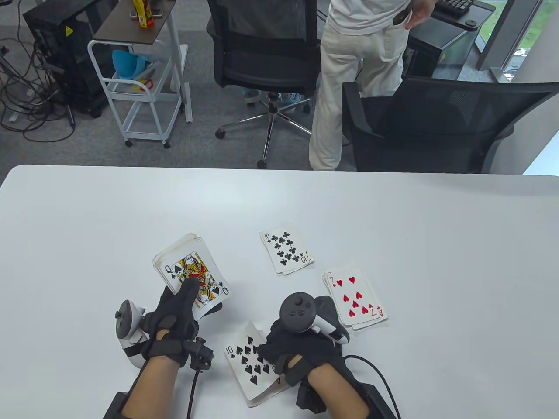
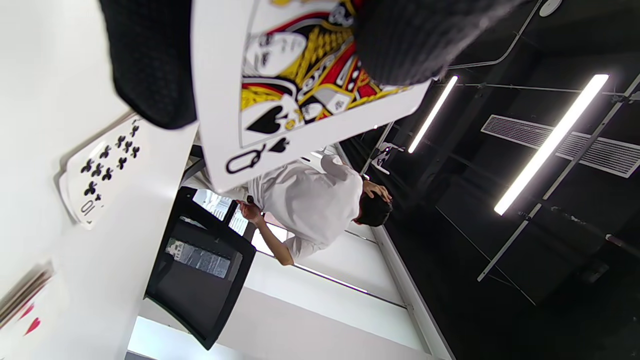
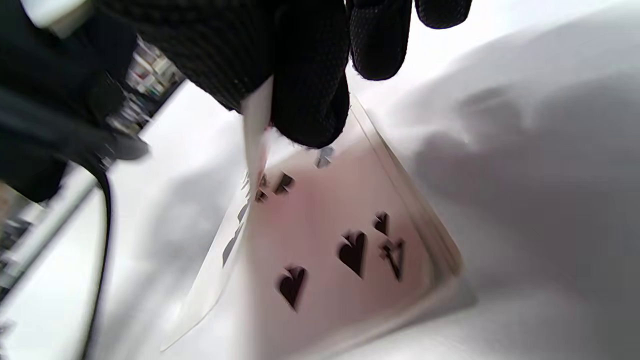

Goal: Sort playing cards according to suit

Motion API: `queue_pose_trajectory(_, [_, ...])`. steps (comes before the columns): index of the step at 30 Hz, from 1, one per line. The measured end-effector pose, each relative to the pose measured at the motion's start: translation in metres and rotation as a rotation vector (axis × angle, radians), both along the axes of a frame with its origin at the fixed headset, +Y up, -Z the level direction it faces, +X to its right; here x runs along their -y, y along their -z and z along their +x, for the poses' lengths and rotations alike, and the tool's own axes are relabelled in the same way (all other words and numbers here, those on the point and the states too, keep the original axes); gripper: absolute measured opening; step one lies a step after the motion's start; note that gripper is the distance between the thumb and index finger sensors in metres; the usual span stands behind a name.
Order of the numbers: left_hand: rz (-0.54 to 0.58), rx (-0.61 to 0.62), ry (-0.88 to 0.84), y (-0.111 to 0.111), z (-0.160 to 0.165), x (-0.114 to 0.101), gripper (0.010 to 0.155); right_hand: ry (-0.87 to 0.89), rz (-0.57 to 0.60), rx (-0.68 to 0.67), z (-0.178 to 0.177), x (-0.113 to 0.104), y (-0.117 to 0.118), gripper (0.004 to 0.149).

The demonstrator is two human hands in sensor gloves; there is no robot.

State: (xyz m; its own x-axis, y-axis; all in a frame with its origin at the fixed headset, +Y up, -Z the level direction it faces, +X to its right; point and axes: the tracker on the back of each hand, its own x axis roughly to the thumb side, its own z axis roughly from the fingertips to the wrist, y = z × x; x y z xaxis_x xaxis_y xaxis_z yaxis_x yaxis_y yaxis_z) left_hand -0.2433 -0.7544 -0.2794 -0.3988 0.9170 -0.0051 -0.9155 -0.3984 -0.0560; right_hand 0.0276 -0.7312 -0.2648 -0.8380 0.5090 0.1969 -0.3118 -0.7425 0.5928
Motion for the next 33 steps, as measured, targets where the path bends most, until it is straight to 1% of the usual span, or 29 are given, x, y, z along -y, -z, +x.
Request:
queue_pose_trajectory(1, [-0.001,0.003,0.002,0.000,0.001,0.000,0.058,-0.042,0.009,0.000,-0.003,0.003,-0.001,0.038])
queue_pose_trajectory(3, [-0.005,0.012,0.015,0.000,0.002,0.002,0.058,-0.165,0.067,0.008,-0.010,0.009,-0.003,0.038])
queue_pose_trajectory(5, [-0.008,0.018,0.024,0.000,0.004,0.003,0.058,-0.235,0.076,0.008,-0.014,0.012,-0.004,0.039])
queue_pose_trajectory(7, [-0.010,0.028,0.029,0.000,0.005,0.004,0.058,-0.234,0.096,0.022,-0.012,0.010,-0.004,0.040])
queue_pose_trajectory(12, [-0.009,0.043,0.037,-0.001,0.010,0.004,0.058,-0.124,0.129,0.077,0.007,-0.001,0.003,0.044])
queue_pose_trajectory(14, [-0.012,0.057,0.036,-0.001,0.014,0.005,0.058,-0.048,0.168,0.133,0.015,-0.004,0.006,0.045])
queue_pose_trajectory(17, [-0.008,0.100,0.048,-0.001,0.020,0.007,0.058,0.054,0.304,0.217,0.026,-0.013,0.009,0.047])
queue_pose_trajectory(18, [-0.008,0.113,0.053,0.000,0.022,0.008,0.058,0.080,0.330,0.235,0.029,-0.016,0.009,0.047])
queue_pose_trajectory(20, [-0.015,0.167,0.060,0.000,0.028,0.010,0.058,0.165,0.423,0.279,0.036,-0.022,0.009,0.049])
queue_pose_trajectory(23, [-0.047,0.226,0.050,-0.002,0.036,0.013,0.058,0.265,0.514,0.327,0.042,-0.026,0.008,0.051])
queue_pose_trajectory(28, [-0.020,0.312,0.090,-0.004,0.051,0.014,0.058,0.374,0.636,0.373,0.046,-0.030,0.004,0.055])
queue_pose_trajectory(30, [-0.014,0.365,0.089,-0.003,0.056,0.015,0.059,0.422,0.669,0.367,0.045,-0.031,0.002,0.056])
queue_pose_trajectory(33, [-0.016,0.404,0.059,-0.003,0.061,0.016,0.060,0.459,0.692,0.361,0.044,-0.032,0.001,0.058])
